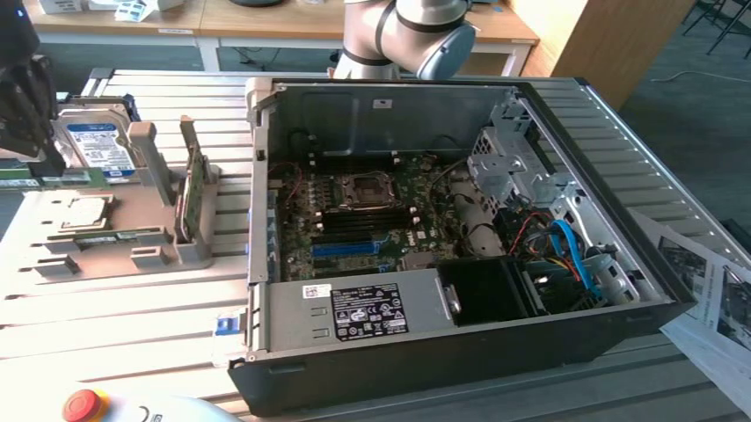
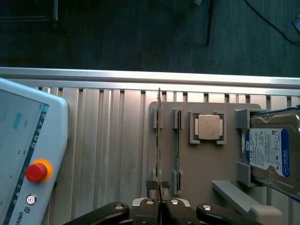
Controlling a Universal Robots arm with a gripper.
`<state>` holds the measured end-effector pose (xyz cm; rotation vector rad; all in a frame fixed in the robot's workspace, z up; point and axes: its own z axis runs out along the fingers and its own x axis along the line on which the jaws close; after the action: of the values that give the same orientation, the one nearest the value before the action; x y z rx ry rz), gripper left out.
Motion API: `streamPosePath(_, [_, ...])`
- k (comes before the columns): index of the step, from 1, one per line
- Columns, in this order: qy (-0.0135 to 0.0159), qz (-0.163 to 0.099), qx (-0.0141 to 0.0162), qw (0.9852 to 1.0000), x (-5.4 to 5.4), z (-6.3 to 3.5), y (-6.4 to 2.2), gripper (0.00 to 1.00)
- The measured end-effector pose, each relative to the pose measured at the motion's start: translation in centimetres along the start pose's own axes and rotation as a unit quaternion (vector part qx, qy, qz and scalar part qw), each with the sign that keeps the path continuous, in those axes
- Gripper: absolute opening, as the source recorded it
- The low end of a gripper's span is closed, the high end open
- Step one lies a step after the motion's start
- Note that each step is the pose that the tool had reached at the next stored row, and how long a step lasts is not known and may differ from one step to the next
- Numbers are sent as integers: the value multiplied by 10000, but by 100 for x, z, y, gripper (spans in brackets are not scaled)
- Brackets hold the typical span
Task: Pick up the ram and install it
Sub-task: 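Pick up the ram and move it above insertion slot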
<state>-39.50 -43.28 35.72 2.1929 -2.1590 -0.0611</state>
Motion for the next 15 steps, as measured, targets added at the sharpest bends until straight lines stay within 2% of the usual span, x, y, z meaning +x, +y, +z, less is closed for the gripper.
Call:
streamPosePath(8, [54, 4, -1, 10000, 3, -213, 16, 12])
streamPosePath(11, [68, 5, 0, 10000, 4, -232, 17, 12])
streamPosePath(15, [71, 5, -1, 10000, 3, -234, 17, 12])
